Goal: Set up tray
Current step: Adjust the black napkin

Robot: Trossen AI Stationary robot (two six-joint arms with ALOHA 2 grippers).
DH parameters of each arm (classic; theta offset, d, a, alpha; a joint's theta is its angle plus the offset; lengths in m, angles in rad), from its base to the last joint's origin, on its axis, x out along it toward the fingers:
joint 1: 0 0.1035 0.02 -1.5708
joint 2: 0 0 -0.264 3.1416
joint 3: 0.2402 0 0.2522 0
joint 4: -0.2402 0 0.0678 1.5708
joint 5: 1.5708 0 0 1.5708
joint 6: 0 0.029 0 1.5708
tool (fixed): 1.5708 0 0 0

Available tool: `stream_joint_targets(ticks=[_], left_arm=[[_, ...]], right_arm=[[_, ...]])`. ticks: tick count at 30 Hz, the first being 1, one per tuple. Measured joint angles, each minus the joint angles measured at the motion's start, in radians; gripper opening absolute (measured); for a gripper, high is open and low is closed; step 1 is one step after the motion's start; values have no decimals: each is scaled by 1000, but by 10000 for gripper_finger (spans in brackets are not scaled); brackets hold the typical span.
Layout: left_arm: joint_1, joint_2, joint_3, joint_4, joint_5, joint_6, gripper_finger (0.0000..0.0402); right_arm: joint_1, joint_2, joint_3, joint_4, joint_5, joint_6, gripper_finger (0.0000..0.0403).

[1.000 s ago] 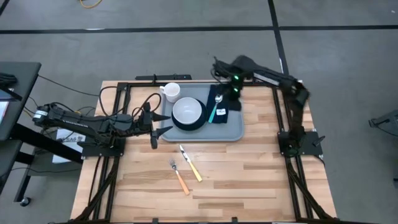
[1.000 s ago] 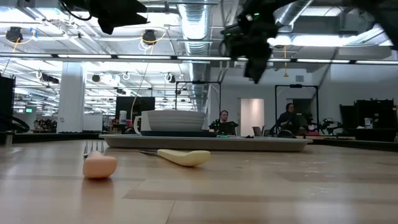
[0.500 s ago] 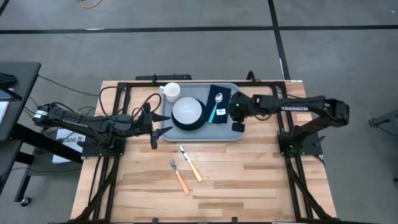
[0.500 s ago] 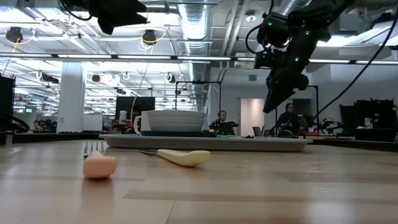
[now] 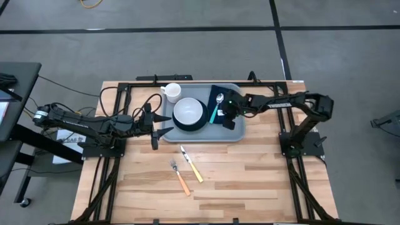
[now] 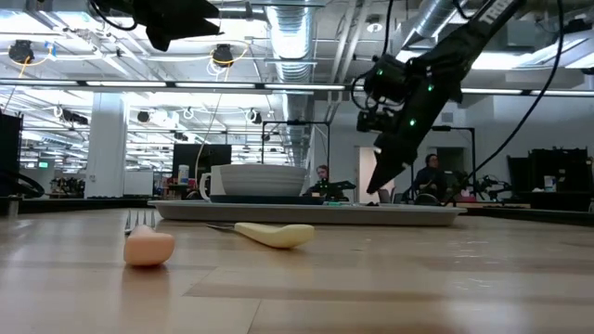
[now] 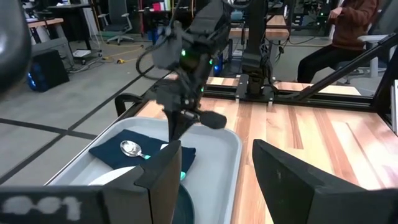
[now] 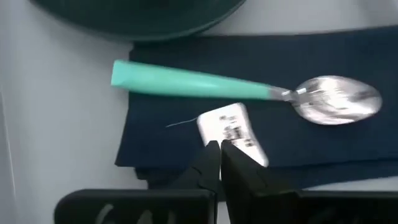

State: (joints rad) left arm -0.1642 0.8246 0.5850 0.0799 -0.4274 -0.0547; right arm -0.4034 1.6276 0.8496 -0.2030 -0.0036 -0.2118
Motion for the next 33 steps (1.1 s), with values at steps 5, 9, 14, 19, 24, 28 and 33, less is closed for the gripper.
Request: stream_joint_targets(ticks=[5, 9, 14, 19, 24, 28, 33], left_arm=[[0, 0, 0, -1, 2, 0, 187], [0, 0, 0, -1, 2, 0, 187], [0, 0, 0, -1, 2, 0, 187], [0, 0, 0, -1, 2, 0, 187], [0, 0, 0, -1, 2, 0, 187], [0, 0, 0, 0, 2, 0, 187], [0, 0, 0, 0, 2, 0, 187]], right_arm=[[5, 77, 0, 25, -27, 3, 2], [4, 115, 3, 32, -77, 4, 1], [12, 121, 6, -10, -77, 3, 1], [15, 81, 3, -122, -101, -25, 0], [8, 37, -2, -202, -110, -47, 0], [-7, 17, -3, -227, -103, -59, 0], [-32, 16, -3, -243, -101, -76, 0]])
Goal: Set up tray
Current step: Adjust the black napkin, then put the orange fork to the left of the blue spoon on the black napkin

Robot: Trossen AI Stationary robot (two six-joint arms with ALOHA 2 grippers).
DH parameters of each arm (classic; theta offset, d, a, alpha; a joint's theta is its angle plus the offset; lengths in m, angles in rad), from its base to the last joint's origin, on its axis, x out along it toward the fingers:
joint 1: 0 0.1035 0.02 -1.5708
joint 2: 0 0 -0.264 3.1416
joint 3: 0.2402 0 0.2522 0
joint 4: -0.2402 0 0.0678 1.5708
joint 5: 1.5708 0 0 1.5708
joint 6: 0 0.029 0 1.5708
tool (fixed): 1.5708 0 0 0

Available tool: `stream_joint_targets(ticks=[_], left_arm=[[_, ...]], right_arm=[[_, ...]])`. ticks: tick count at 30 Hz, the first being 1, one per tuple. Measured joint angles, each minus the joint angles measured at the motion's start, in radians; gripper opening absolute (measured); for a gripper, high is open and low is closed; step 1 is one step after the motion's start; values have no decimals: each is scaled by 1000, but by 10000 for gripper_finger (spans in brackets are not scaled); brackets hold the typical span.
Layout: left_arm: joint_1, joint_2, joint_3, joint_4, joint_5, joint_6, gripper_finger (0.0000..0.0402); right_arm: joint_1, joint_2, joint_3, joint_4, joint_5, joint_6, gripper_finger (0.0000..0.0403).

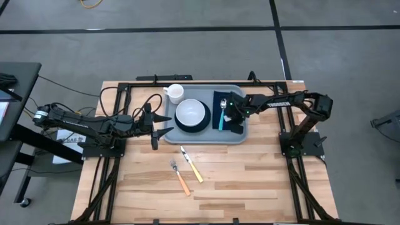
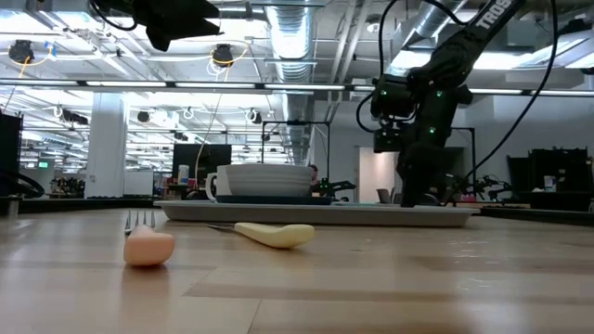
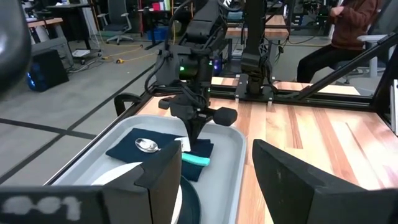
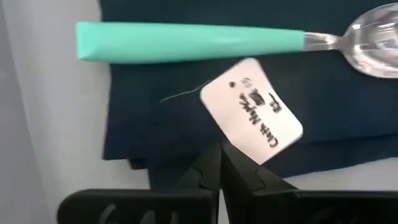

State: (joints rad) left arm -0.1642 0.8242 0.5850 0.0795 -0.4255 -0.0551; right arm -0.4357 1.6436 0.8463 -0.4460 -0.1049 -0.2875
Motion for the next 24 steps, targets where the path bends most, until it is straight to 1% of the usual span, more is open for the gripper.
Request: stream_joint_targets(ticks=[4, 7, 10, 14, 18, 21, 24], left_arm=[[0, 0, 0, 0, 0, -1, 187], [0, 0, 0, 0, 0, -1, 187], [0, 0, 0, 0, 0, 0, 187], [0, 0, 0, 0, 0, 1, 187], [0, -19, 0, -42, 0, 21, 187], [0, -56, 1, -112, 0, 3, 187], [-13, -93, 1, -151, -3, -19, 187]], right_arm=[[7, 0, 4, 32, 6, 0, 1], [28, 0, 40, 22, 75, 28, 10], [55, -2, 99, -35, 134, 49, 26], [94, -2, 174, -94, 140, 77, 48], [145, -3, 218, -150, 134, 155, 57], [196, -3, 218, -190, 104, 271, 58], [277, -4, 190, -205, 83, 395, 58]])
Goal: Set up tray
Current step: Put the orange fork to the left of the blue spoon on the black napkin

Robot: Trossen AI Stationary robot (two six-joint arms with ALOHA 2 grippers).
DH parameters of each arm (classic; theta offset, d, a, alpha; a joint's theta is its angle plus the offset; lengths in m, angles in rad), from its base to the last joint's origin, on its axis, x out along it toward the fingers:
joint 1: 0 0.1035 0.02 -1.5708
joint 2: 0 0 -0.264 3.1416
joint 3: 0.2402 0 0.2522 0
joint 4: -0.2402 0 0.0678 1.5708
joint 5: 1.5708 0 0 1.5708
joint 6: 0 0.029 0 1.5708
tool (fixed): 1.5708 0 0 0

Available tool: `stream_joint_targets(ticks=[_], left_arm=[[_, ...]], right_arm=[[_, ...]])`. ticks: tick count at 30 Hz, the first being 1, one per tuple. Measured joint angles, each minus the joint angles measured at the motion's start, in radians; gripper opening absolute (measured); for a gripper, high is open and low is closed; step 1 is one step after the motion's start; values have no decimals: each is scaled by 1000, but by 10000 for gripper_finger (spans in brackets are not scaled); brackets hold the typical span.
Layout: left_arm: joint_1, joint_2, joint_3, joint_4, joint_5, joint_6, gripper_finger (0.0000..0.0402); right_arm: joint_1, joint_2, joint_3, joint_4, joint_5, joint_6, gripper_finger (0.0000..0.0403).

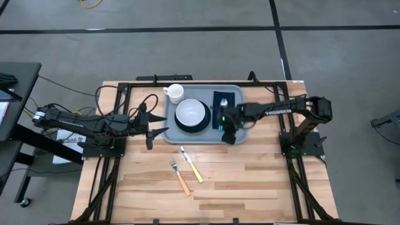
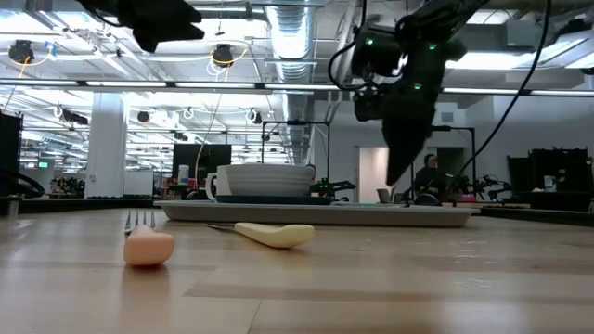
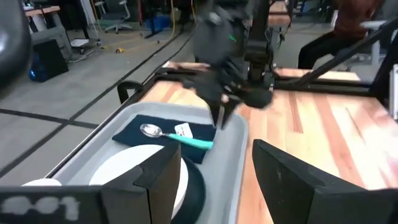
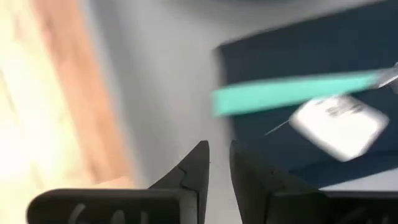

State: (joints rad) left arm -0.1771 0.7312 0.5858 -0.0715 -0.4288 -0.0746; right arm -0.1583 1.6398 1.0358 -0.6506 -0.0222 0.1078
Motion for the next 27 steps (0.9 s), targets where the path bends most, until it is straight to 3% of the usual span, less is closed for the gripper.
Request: stream_joint_targets(ticks=[4, 8, 16, 20, 27], left_arm=[[-24, -40, -39, 68, -3, 21, 187], [-24, -83, -59, 175, -3, 70, 187], [-23, -93, -66, 232, 58, 135, 187], [-22, -89, -66, 255, 66, 206, 187], [-22, -90, -66, 265, 96, 329, 187]], right_arm=[[159, -11, -73, 42, 131, 177, 58], [340, -32, -121, 51, 395, 429, 58], [666, -68, -133, 11, 942, 862, 58], [744, -47, -134, 38, 985, 945, 58], [729, -49, -133, 206, 939, 996, 58]])
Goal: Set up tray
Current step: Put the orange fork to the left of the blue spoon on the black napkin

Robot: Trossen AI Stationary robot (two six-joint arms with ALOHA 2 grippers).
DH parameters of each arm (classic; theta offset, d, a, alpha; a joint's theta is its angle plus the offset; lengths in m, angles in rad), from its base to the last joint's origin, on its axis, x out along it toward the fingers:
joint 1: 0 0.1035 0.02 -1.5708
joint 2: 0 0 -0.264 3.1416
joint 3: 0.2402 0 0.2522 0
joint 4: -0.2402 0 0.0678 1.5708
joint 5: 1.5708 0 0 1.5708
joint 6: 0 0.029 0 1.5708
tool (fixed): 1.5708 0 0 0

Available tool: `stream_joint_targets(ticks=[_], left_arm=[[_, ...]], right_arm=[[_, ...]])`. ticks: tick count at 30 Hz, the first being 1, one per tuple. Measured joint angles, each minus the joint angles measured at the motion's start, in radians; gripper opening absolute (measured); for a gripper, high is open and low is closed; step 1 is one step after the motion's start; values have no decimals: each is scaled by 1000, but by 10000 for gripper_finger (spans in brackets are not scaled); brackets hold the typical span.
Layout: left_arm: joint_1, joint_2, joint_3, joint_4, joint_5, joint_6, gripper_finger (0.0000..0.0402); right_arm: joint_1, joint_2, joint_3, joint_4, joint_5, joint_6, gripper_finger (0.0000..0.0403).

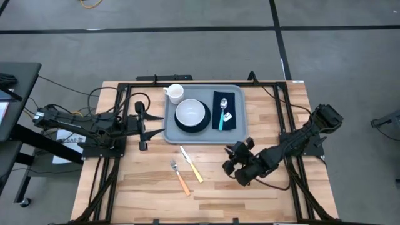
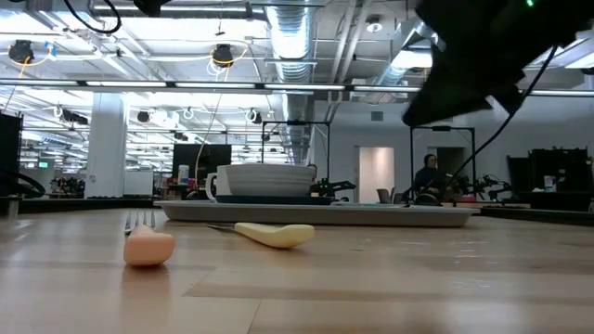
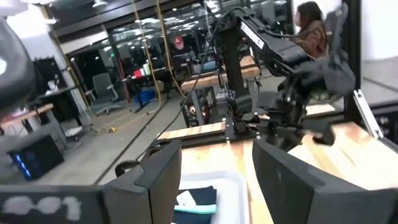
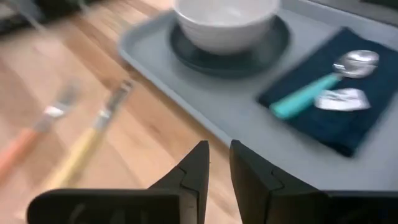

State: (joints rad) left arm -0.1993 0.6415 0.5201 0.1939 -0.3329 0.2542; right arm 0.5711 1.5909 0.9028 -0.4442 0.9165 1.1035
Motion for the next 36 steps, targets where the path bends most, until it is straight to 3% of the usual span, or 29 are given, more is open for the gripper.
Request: stream_joint_targets(ticks=[10, 15, 21, 25, 30, 33, 36], left_arm=[[0, 0, 0, -88, 99, 75, 187], [0, 0, 0, -148, 157, 39, 187], [0, 0, 0, -200, 225, -42, 187], [-3, 0, 0, -201, 326, -142, 187], [-28, 0, 0, -210, 396, -308, 187], [-70, -1, 0, -259, 404, -319, 187], [-120, -3, 0, -297, 399, -333, 187]], right_arm=[[-32, 0, 0, 579, -37, -522, 58], [-32, 7, 0, 721, -87, -587, 58], [-35, 186, 48, 995, -200, -706, 58], [-43, 305, 170, 995, -208, -843, 58], [-38, 359, 327, 828, -176, -993, 58], [-27, 396, 423, 714, -150, -984, 58], [-21, 422, 509, 595, -134, -878, 58]])
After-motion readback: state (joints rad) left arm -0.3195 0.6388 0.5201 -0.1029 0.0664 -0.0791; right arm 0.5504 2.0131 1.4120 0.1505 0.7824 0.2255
